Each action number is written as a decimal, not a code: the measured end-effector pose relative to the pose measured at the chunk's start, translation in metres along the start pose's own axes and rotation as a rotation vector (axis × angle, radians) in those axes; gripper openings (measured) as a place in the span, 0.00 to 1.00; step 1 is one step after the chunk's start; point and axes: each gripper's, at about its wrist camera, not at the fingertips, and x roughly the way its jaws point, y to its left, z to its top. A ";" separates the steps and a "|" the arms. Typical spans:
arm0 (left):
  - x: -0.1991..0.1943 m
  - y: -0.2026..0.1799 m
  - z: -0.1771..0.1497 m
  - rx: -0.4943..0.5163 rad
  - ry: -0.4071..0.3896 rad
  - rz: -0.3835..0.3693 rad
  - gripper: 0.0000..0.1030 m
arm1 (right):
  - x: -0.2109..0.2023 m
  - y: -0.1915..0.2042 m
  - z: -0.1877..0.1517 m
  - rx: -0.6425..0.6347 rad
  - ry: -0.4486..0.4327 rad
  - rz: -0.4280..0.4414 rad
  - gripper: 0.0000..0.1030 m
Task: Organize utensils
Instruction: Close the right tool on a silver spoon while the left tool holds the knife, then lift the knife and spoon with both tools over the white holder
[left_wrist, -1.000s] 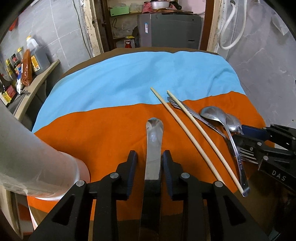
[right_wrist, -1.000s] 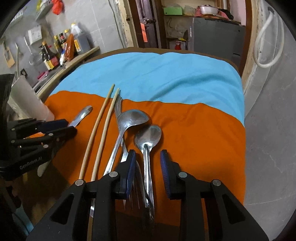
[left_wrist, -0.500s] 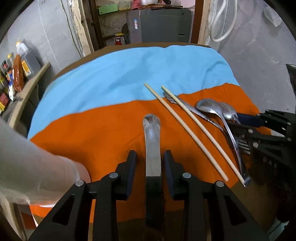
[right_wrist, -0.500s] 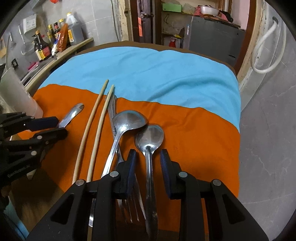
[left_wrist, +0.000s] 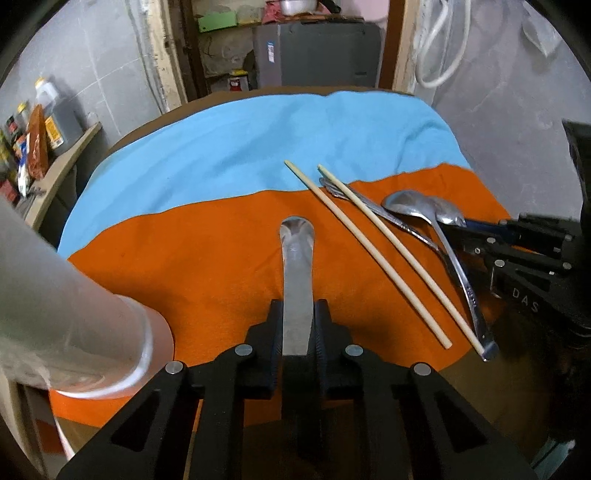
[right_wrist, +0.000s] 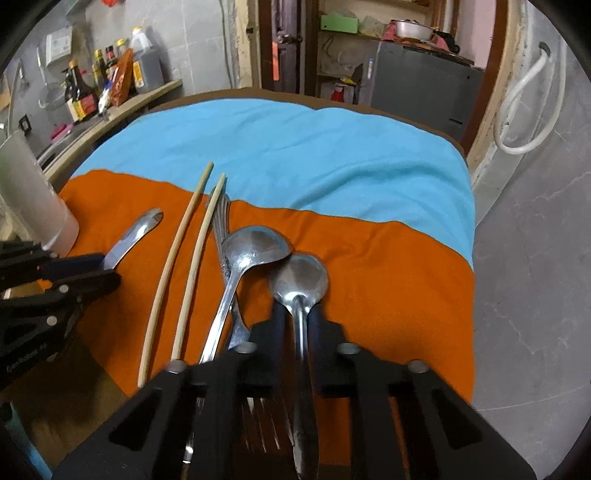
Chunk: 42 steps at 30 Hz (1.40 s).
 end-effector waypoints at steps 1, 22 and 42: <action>-0.002 0.003 -0.002 -0.023 -0.012 -0.016 0.12 | -0.001 -0.004 -0.002 0.031 -0.014 0.021 0.05; -0.076 -0.006 -0.027 -0.170 -0.385 -0.169 0.12 | -0.081 -0.015 -0.037 0.217 -0.424 0.162 0.04; -0.181 0.040 -0.008 -0.251 -0.692 -0.039 0.12 | -0.159 0.044 0.036 0.164 -0.727 0.295 0.04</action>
